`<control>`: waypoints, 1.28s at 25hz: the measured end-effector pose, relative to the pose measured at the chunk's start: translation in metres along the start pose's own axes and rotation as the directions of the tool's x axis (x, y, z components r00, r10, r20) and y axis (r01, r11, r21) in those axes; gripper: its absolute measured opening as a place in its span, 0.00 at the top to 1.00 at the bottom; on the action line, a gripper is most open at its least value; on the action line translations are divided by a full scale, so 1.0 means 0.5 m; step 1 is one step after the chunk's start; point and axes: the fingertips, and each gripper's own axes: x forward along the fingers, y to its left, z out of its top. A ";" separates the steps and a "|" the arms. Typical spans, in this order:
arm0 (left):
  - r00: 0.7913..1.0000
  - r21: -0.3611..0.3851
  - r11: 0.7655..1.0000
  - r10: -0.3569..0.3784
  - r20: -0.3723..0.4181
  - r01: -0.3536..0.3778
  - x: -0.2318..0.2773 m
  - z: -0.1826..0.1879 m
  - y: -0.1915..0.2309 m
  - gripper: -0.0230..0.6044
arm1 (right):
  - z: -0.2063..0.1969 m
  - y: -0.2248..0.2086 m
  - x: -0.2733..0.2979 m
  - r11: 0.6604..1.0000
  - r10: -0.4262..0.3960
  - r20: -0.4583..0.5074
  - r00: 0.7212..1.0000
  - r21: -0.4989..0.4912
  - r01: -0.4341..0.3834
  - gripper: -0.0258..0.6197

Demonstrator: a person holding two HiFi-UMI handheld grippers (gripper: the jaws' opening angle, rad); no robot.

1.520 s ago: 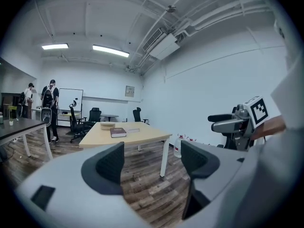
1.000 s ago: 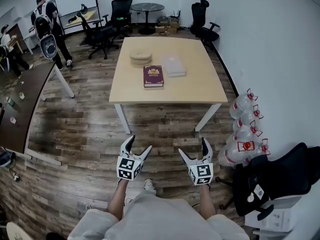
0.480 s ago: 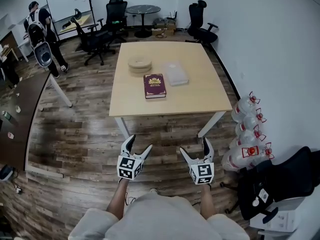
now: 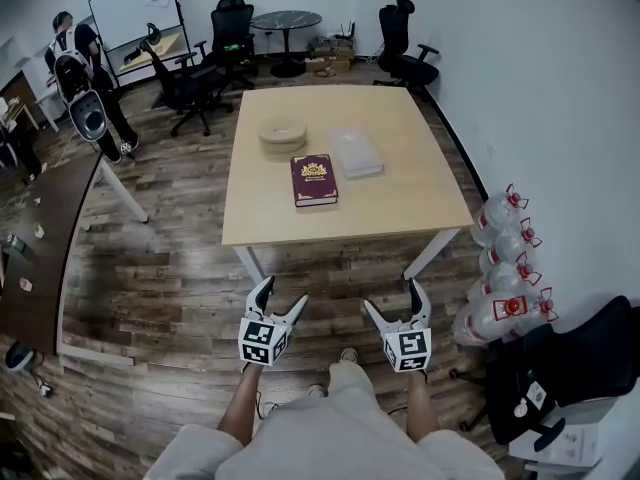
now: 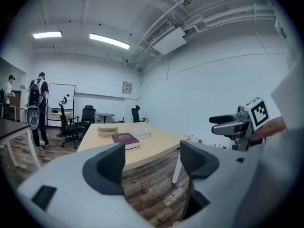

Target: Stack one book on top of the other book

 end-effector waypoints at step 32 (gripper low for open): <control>0.990 -0.014 0.991 0.130 -0.048 -0.131 0.459 0.142 0.158 0.40 | 0.048 -0.320 0.471 0.991 0.136 -0.001 0.991 0.014 -0.136 0.26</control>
